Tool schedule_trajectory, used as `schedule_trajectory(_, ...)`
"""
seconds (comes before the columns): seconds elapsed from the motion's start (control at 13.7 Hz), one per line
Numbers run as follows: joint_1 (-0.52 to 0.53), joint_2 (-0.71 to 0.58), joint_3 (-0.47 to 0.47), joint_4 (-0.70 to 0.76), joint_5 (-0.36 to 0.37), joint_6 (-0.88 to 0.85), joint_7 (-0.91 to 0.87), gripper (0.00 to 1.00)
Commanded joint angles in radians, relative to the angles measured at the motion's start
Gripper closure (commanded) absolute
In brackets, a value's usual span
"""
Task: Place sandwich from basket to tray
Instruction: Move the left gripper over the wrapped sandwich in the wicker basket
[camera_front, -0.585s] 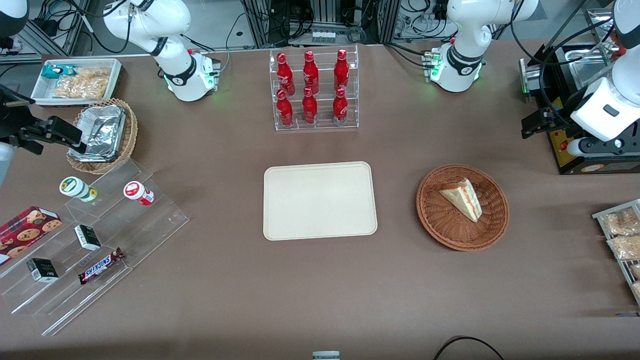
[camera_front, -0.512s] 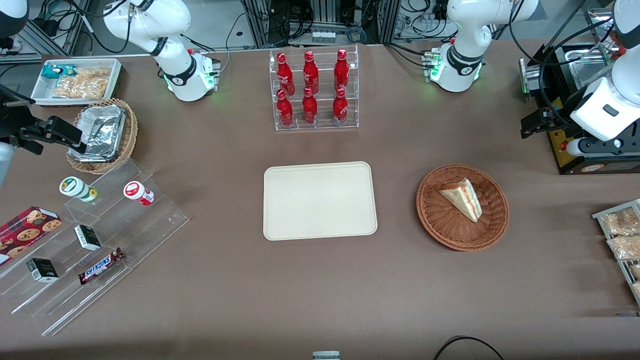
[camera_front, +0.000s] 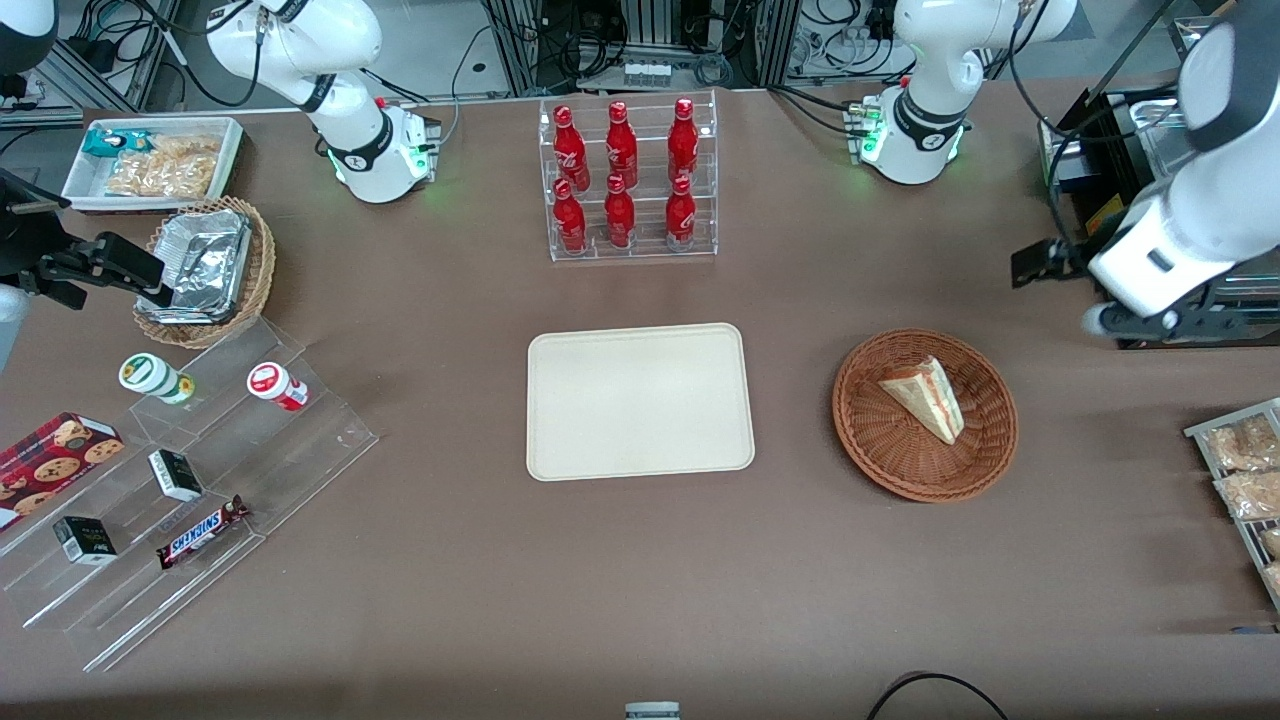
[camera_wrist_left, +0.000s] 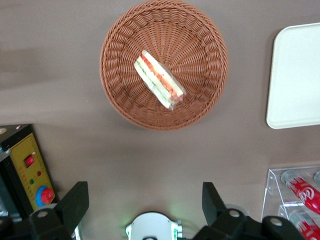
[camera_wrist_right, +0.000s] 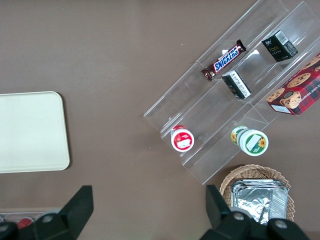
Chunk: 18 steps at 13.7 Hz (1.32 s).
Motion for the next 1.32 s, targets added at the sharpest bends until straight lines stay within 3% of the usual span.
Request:
schedule_trajectory(0.0, -0.02, 0.012, -0.004, -0.121, 0.002, 0.155, 0.0, 0.0)
schedule_trajectory(0.51, -0.032, 0.032, -0.006, -0.396, 0.003, 0.546, -0.104, 0.0)
schedule_trajectory(0.88, -0.06, 0.022, -0.006, -0.525, 0.003, 0.714, -0.42, 0.0)
schedule_trajectory(1.24, -0.058, 0.029, -0.006, -0.548, 0.002, 0.74, -0.704, 0.0)
